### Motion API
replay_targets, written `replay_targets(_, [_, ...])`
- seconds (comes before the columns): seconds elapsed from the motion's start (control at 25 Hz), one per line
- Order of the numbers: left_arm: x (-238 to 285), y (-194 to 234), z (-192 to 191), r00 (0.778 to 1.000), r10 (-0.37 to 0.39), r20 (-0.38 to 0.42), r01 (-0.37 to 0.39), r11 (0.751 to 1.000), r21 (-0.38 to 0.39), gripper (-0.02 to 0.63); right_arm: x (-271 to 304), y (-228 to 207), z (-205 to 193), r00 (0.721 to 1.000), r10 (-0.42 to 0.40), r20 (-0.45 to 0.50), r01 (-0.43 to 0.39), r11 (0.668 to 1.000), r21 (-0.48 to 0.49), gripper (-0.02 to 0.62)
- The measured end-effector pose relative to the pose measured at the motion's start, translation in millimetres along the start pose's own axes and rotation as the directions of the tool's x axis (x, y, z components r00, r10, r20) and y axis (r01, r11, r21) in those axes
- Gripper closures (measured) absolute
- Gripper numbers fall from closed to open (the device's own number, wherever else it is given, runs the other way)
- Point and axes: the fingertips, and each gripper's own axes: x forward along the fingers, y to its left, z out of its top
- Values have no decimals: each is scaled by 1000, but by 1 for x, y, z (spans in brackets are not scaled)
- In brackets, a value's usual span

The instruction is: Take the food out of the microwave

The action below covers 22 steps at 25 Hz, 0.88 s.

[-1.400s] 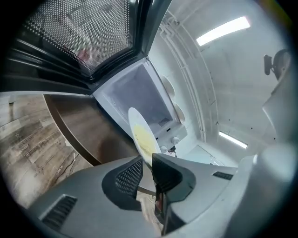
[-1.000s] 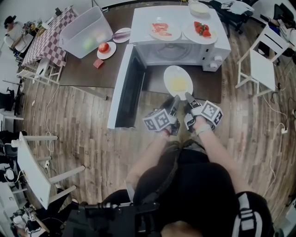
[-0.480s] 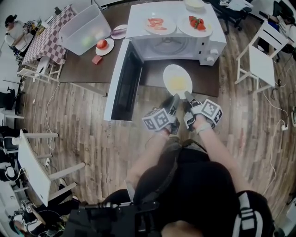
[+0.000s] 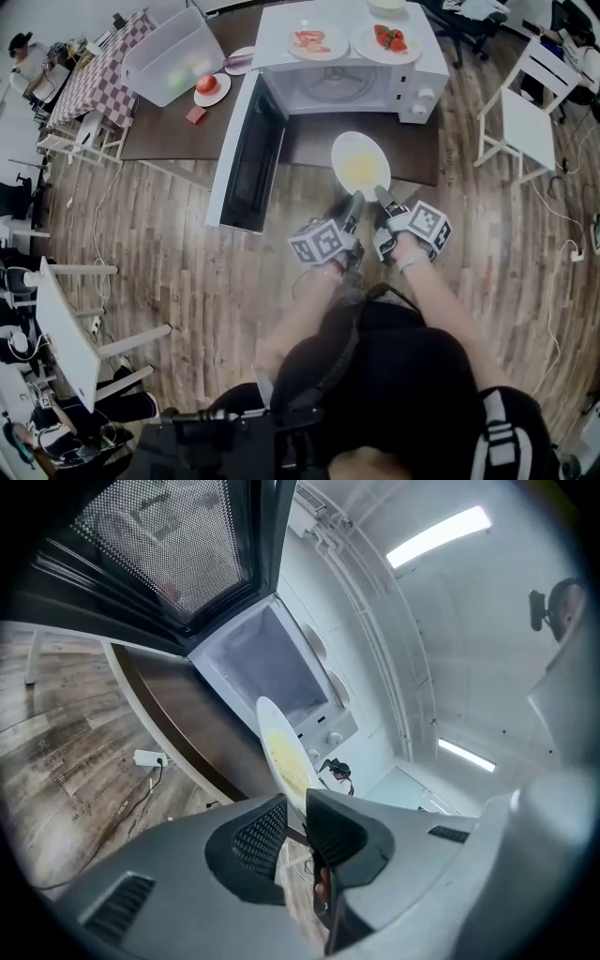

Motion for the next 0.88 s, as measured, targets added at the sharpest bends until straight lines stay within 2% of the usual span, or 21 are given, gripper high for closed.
replay_targets(0.36, [-32, -10, -26, 1000, 15, 0, -15, 1000, -19, 541, -32, -3, -27, 1000, 0, -12, 0, 1000, 18, 572])
replay_targets(0.88, [-74, -32, -65, 1000, 12, -4, -12, 1000, -3, 541, -84, -7, -59, 1000, 7, -2, -7, 1000, 29, 574])
